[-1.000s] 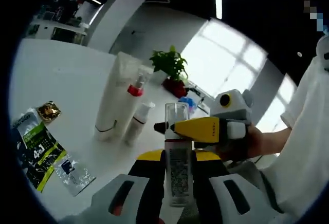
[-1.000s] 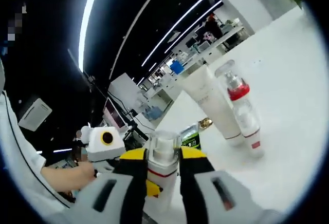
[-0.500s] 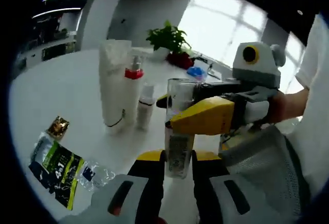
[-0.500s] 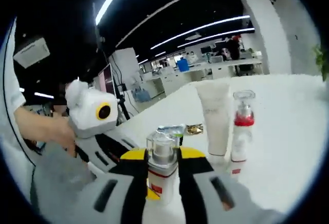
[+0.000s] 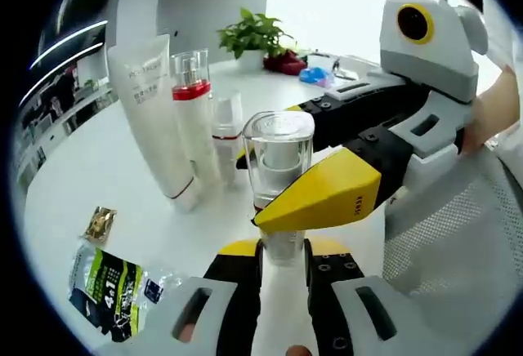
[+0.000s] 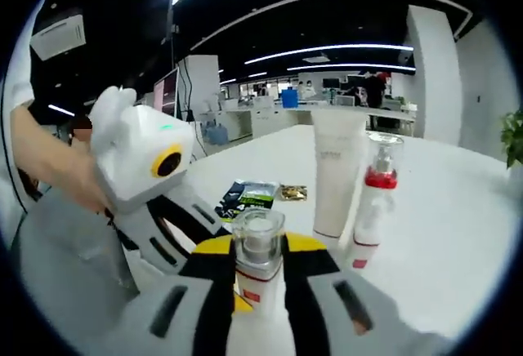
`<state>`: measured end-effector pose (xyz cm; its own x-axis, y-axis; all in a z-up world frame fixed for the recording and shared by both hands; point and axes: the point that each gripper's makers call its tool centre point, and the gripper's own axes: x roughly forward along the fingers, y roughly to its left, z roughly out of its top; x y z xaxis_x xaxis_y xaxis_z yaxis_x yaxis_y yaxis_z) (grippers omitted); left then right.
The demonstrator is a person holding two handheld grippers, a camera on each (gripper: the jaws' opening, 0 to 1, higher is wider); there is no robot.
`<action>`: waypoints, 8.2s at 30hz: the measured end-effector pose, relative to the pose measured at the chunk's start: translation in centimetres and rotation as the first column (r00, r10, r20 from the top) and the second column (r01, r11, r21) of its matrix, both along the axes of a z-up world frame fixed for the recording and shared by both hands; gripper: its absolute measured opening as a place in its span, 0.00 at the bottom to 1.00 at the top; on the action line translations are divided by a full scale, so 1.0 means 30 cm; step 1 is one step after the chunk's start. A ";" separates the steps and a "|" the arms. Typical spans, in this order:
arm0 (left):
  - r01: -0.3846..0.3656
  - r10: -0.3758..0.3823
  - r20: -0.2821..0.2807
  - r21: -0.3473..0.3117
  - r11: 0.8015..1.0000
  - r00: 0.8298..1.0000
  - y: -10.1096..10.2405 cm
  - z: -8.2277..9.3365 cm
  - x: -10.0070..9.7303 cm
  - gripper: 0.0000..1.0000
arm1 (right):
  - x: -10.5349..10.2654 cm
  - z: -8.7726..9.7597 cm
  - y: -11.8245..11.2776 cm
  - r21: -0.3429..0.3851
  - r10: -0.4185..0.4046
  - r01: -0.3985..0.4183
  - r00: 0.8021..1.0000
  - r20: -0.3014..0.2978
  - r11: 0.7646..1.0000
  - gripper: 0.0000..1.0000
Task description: Arrange the skincare products in the storage area until every visible bottle or jar stands upright without overlapping.
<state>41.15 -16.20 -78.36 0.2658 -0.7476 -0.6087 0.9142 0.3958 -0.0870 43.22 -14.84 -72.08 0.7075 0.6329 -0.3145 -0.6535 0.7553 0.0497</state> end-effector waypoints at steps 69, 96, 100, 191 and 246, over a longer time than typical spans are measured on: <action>0.190 -0.190 0.012 0.014 0.982 0.982 -0.045 -0.090 0.078 0.20 | 0.068 -0.221 -0.205 -0.274 -0.017 -0.037 0.981 -0.192 0.961 0.36; -0.142 0.156 0.058 -0.200 0.970 0.986 0.068 0.155 0.326 0.31 | -0.057 -0.339 -0.194 -0.508 0.032 -0.138 0.977 -0.212 0.850 0.21; -0.134 0.152 0.084 -0.188 0.973 0.985 0.060 0.172 0.396 0.33 | -0.097 -0.342 -0.196 -0.515 0.051 -0.175 0.968 -0.245 0.839 0.21; -0.235 0.226 -0.075 -0.161 0.959 0.971 0.308 0.079 0.009 0.47 | 0.007 -0.326 0.034 -0.476 0.223 -0.357 0.922 -0.316 0.804 0.19; -0.192 0.211 0.195 -0.111 0.975 0.958 0.088 0.277 -0.024 0.20 | -0.039 0.184 0.043 0.531 -0.084 0.276 0.930 -0.357 0.801 0.26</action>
<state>40.43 -13.58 -70.04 0.5278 -0.7151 -0.4583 0.8184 0.5725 0.0492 42.05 -13.55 -66.56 0.7572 0.6338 -0.1577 -0.3875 0.6303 0.6728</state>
